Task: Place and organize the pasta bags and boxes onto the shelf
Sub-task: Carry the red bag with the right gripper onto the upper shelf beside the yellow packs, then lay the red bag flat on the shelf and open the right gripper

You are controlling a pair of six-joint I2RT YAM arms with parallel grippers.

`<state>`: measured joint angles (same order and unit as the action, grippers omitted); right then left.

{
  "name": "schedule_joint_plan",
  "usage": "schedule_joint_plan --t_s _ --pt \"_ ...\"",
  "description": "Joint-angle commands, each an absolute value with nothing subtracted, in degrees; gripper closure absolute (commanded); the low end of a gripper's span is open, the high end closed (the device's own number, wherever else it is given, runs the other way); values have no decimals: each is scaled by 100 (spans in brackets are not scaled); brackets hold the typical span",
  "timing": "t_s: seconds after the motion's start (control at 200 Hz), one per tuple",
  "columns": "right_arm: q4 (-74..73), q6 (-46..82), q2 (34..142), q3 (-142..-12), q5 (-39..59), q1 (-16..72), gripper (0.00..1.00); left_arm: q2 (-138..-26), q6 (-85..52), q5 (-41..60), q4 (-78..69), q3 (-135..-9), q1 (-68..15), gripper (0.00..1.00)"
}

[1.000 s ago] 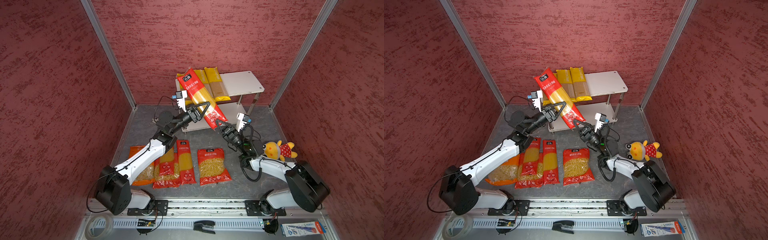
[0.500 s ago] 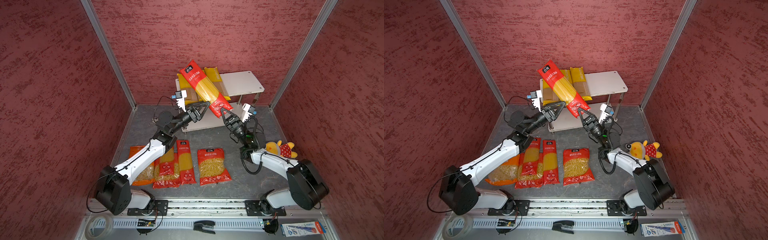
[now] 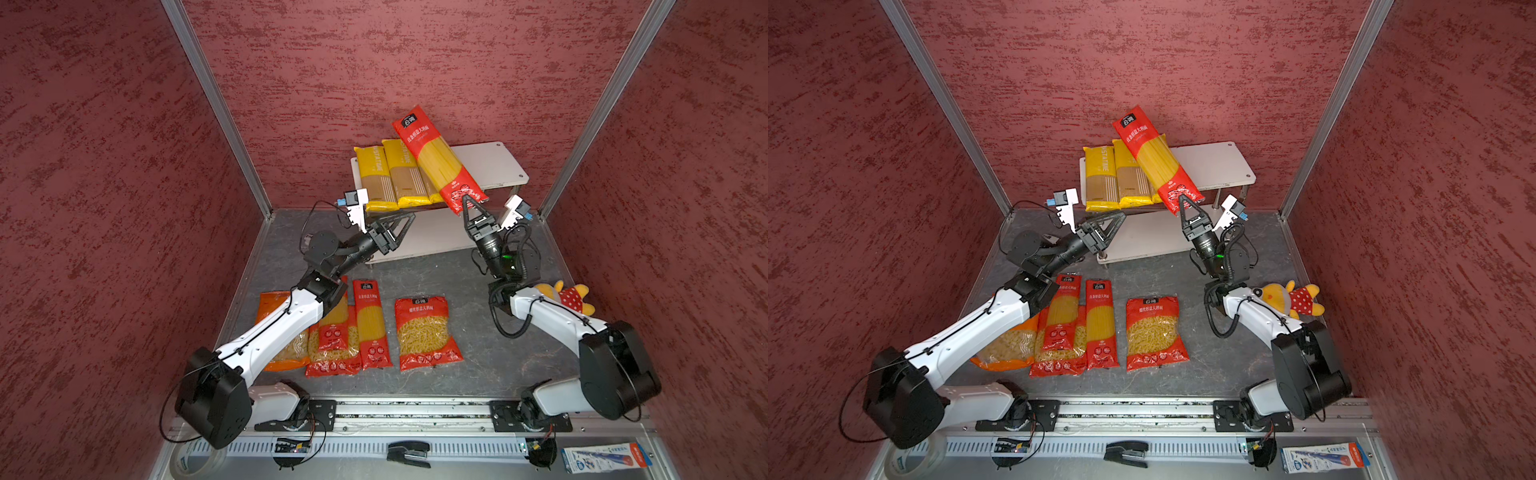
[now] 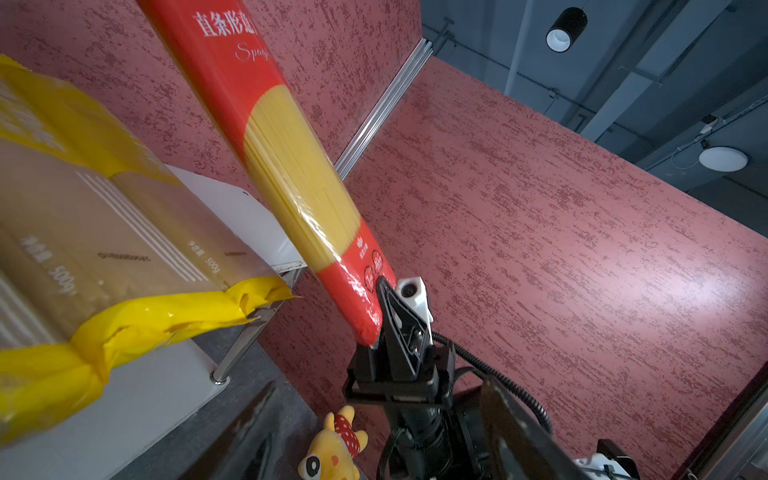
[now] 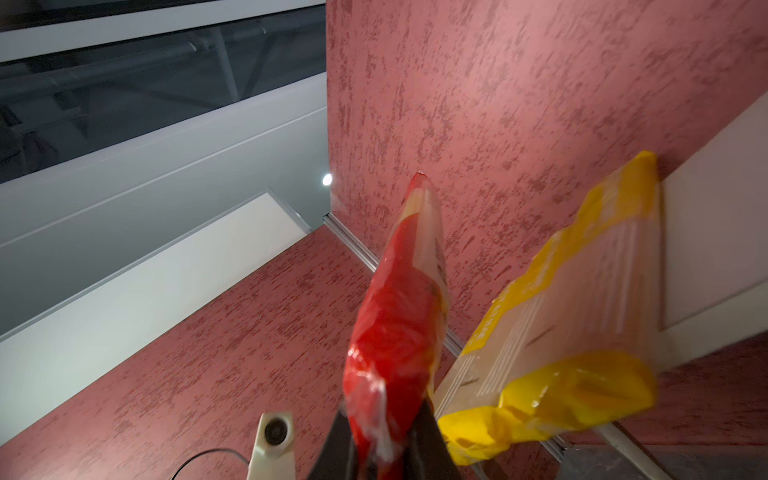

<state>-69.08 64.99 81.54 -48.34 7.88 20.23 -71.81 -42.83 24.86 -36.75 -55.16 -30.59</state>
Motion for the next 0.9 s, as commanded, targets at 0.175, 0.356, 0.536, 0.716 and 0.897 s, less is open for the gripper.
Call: schedule_joint_plan --t_s 0.175,0.356,0.536,0.716,0.897 --pt "-6465 6576 7971 -5732 -304 1528 100 -6320 -3832 2097 -3010 -4614 -3172 26" --pt "-6016 6844 8291 -5970 -816 1502 100 -6028 -3851 1896 -2842 -4230 -3274 26" --pt "-5394 7232 8573 -6161 -794 1515 100 -5876 -3846 1729 -2786 -3980 -3407 26" --pt "-4938 7539 8702 -6327 -591 1595 100 -5816 -3854 1646 -2786 -3859 -3447 26" --pt "-4796 7921 8854 -6394 -593 1750 99 -5845 -3826 1635 -2786 -3883 -3480 26"
